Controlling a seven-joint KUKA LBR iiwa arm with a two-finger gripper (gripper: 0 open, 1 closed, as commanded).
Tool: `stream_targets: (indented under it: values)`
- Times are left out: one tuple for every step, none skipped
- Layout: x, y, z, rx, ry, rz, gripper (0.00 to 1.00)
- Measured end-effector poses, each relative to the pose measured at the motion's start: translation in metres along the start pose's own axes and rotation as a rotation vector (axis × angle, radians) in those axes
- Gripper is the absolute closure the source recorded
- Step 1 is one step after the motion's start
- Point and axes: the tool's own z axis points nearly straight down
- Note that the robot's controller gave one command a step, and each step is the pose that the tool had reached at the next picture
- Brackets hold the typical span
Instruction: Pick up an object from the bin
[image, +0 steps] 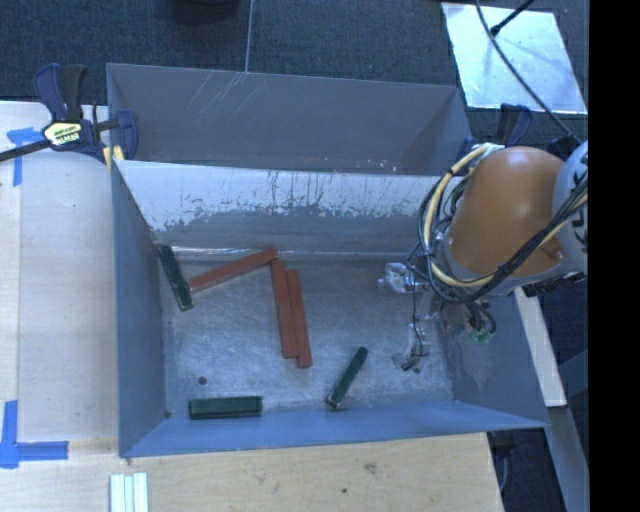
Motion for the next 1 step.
stream_targets:
  values:
    - [0.012,0.0916,0.0888,-0.002,0.006,-0.164,0.0]
